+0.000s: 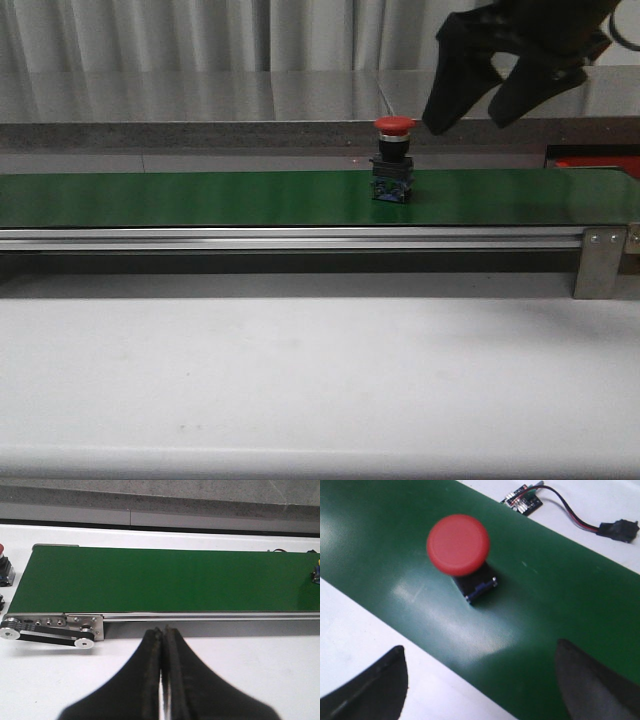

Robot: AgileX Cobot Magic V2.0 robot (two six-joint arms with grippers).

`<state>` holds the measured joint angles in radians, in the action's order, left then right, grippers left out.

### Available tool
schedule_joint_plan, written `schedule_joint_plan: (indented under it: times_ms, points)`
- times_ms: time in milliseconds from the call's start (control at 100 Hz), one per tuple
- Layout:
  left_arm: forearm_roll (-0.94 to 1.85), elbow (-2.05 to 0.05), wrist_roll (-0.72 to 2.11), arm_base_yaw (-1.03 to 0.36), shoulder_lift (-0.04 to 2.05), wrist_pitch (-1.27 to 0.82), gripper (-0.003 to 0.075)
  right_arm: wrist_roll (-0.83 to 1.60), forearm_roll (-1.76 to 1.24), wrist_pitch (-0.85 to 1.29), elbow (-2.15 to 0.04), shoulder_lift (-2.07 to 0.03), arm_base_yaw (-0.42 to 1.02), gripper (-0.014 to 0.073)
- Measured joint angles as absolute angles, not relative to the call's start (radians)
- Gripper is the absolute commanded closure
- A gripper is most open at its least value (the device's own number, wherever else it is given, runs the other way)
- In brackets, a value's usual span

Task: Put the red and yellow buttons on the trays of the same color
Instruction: 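Lower the right gripper onto the red button on the belt and grasp, then carry the red button to the red tray and release it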

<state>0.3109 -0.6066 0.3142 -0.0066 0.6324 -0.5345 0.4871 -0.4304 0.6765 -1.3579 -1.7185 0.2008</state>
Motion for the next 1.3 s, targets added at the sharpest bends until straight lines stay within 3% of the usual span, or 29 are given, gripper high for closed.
schedule_joint_plan:
  times_ms: [430, 500, 650, 720, 1010, 1300]
  points:
    - [0.311, -0.607, 0.314, -0.007, 0.632, -0.535, 0.0739, 0.489, -0.43, 0.675, -1.523, -1.902, 0.212, 0.0011]
    - [0.311, -0.607, 0.314, -0.007, 0.632, -0.535, 0.0739, 0.489, -0.43, 0.67, -1.525, -1.91, 0.214, 0.0079]
    - [0.311, -0.607, 0.314, -0.007, 0.632, -0.535, 0.0739, 0.489, -0.426, 0.668, -1.525, -1.913, 0.214, 0.0386]
    - [0.311, -0.607, 0.314, -0.007, 0.632, -0.535, 0.0739, 0.492, -0.424, 0.666, -1.53, -1.913, 0.214, 0.0445]
    - [0.311, -0.607, 0.314, -0.007, 0.632, -0.535, 0.0739, 0.484, -0.405, 0.794, -1.648, -1.913, 0.163, 0.0446]
    - [0.311, -0.607, 0.314, -0.007, 0.632, -0.535, 0.0739, 0.398, -0.344, 0.9, -1.77, -1.842, -0.116, 0.0446]
